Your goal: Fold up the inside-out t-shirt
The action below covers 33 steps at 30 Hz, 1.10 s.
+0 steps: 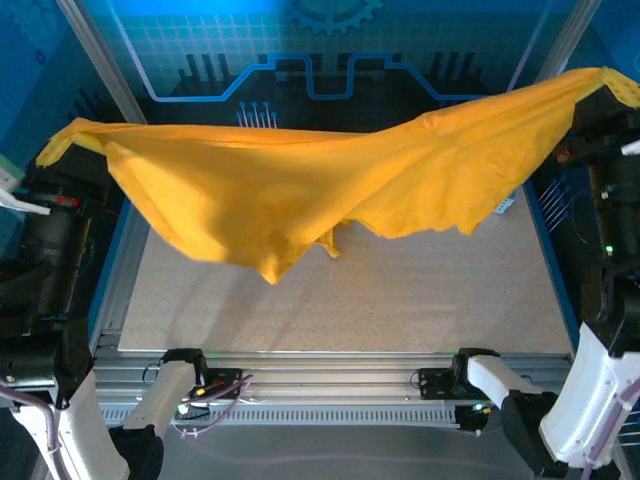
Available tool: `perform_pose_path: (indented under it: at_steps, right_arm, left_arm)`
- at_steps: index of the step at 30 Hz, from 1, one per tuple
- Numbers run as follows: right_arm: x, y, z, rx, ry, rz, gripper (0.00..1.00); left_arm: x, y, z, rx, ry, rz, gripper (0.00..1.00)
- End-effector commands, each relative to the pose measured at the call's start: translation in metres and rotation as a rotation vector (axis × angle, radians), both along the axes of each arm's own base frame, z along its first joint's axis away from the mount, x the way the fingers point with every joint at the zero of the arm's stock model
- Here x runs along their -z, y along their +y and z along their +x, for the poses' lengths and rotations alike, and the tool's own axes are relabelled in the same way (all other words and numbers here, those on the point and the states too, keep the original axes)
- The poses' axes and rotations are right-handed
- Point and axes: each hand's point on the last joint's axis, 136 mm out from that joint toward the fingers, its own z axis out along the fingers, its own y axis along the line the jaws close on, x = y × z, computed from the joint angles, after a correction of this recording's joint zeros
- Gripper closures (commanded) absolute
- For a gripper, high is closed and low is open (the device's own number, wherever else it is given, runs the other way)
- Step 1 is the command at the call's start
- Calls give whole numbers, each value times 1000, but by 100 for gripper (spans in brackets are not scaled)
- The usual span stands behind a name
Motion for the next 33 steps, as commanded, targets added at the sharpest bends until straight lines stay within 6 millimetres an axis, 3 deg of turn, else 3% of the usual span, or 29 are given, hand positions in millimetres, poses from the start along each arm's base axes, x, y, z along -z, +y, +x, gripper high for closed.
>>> perform_pose_path:
  at_steps: [1,4,7,13,16,19,23,26,30,33]
  right_arm:
    - [-20,-10,-16,79,-81,-20,100]
    - [-25,-13,-7,99,-69,-37,100]
    - [-22,-18,24,112,-27,-45,100]
    - [-2,-14,116,36,99,-78,100]
    - [27,-6,172,-44,194,-76,100]
    - [80,11,238,-120,329,-99,100]
    - [176,55,319,-213,531,-172,100]
    - [248,80,366,-233,669,-200,100]
    - [318,91,416,-190,787,-215,100]
    - [342,90,440,-166,820,-203,100]
  left_arm:
    - [-26,6,-15,-48,-73,5,100]
    - [-21,2,14,-16,25,20,100]
    - [1,2,56,15,149,9,100]
    - [80,19,141,-19,406,-56,100]
    - [134,30,185,-51,546,-82,100]
    - [203,37,234,-60,701,-111,100]
    - [305,34,294,-4,902,-163,100]
    - [369,33,331,18,1020,-199,100]
    - [427,41,370,-8,1135,-180,100]
    - [443,48,397,-24,1162,-146,100]
